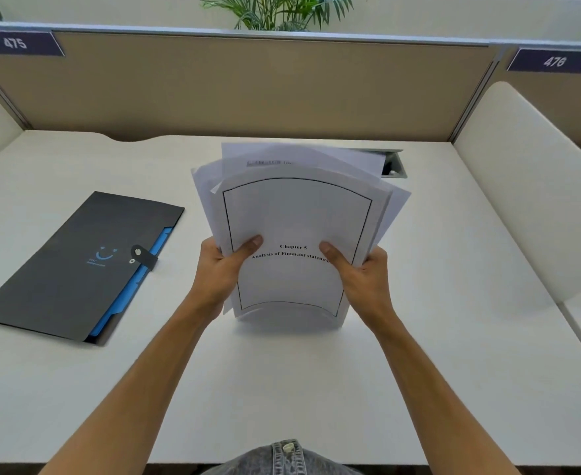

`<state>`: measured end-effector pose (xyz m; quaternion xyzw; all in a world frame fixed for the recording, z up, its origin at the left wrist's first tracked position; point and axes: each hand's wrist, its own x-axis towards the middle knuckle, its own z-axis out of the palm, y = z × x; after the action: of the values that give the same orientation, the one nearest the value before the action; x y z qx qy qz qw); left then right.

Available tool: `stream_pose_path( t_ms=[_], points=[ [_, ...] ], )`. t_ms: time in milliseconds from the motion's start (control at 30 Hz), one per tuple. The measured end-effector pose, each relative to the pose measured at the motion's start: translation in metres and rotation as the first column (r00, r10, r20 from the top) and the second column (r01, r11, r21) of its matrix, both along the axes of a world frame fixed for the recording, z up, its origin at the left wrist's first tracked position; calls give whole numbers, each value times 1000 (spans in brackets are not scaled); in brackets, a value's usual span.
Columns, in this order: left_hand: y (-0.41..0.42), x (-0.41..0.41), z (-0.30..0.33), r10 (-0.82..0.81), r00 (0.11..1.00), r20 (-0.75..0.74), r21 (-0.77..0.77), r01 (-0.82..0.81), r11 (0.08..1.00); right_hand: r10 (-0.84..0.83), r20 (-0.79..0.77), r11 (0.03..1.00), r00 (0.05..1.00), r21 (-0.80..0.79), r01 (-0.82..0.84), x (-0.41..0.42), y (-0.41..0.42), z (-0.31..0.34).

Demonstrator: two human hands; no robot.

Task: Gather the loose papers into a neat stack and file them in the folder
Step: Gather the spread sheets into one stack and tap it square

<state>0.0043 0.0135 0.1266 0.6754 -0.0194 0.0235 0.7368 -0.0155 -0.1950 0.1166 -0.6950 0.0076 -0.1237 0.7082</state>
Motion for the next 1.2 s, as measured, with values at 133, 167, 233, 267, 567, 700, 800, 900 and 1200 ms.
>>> stream_pose_path(
  t_ms=[133, 167, 233, 267, 567, 700, 800, 900, 1200],
  points=[
    [-2, 1, 9, 15, 998, 61, -26, -14, 1000, -17, 59, 1000, 998, 17, 16, -1, -2, 15],
    [-3, 2, 12, 18, 997, 76, -24, -17, 1000, -27, 77, 999, 997, 22, 26, 0, -3, 19],
    [-4, 4, 19, 19, 994, 108, -18, -17, 1000, -46, 117, 999, 992, 27, 43, 1, -3, 28],
    [-5, 4, 23, 10, 992, 128, -14, -9, 1000, -52, 136, 998, 989, 30, 48, 2, -3, 33],
    [-3, 20, 53, -68, 977, 204, -40, 78, 996, -39, 282, 999, 959, -16, 45, 7, -6, 65],
    [-1, 20, 51, -83, 983, 166, -37, 90, 995, -10, 280, 1000, 960, -24, 18, 6, -9, 67],
    [-1, 18, 48, -77, 991, 112, -23, 80, 997, -3, 216, 998, 976, -57, 16, 7, -13, 62],
    [-2, 16, 48, -88, 991, 99, -22, 90, 996, 11, 207, 997, 978, -80, 6, 7, -16, 59],
    [-5, 16, 58, -86, 977, 193, -1, 88, 996, -5, 234, 998, 972, -55, 18, 8, -16, 66]
  ],
)
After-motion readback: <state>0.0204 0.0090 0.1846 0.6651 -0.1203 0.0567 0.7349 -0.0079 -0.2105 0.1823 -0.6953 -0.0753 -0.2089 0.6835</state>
